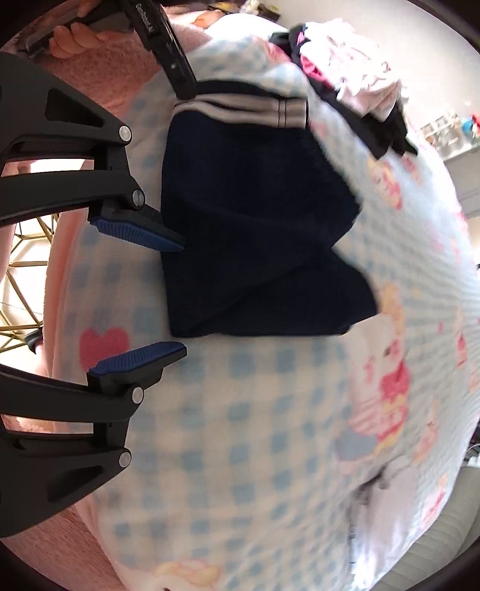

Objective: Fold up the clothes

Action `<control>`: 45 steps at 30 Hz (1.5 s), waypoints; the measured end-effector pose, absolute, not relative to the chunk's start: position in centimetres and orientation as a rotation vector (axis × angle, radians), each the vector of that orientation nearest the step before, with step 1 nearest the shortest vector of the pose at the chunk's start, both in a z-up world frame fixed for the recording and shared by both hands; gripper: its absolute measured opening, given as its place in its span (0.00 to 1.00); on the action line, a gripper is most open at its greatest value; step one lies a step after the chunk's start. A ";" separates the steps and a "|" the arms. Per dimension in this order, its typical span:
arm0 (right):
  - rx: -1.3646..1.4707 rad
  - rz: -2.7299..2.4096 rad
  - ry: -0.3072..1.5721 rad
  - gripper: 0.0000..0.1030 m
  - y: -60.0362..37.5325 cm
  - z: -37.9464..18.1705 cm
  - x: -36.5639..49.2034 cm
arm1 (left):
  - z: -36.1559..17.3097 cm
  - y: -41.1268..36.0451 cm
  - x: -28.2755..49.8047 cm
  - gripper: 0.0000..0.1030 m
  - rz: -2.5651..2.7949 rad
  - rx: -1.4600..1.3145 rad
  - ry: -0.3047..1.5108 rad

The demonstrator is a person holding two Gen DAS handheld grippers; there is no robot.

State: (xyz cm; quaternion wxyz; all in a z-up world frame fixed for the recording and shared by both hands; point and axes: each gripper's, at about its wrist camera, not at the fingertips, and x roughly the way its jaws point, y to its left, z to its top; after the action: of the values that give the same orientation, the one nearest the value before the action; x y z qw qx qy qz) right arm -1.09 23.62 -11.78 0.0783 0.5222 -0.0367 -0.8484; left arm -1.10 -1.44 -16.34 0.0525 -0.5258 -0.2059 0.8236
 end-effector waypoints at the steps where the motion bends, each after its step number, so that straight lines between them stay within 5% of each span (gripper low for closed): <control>1: 1.573 -2.541 -0.101 0.51 23.7 -11.9 -1.1 | -16.1 -1.7 -1.0 0.56 2.510 -1.587 -0.634; 9: 1.565 -2.571 -0.111 0.52 24.3 -10.8 -0.6 | -14.7 -3.9 -1.0 0.53 2.593 -1.486 -0.763; 28: 1.520 -2.205 0.099 0.52 10.3 -13.0 -3.0 | -16.2 -0.4 -2.2 0.56 2.516 -1.726 -0.096; 34: 1.554 -2.198 0.037 0.52 10.8 -13.3 -3.4 | -15.9 -0.9 -1.2 0.55 2.411 -1.744 -0.076; 41: 1.548 -2.213 -0.006 0.52 11.2 -12.6 -3.5 | -13.0 -4.2 -0.5 0.56 2.568 -1.598 -0.310; 45: 1.532 -2.219 -0.037 0.52 11.7 -11.5 -2.5 | -13.5 -2.6 -1.7 0.56 2.598 -1.610 -0.147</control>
State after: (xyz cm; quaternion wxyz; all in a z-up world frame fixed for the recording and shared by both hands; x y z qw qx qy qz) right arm -2.49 11.70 -11.52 0.2208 0.5542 -0.0133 -0.8025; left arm -1.73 -2.64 -13.50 0.0407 -0.5257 -0.0480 0.8483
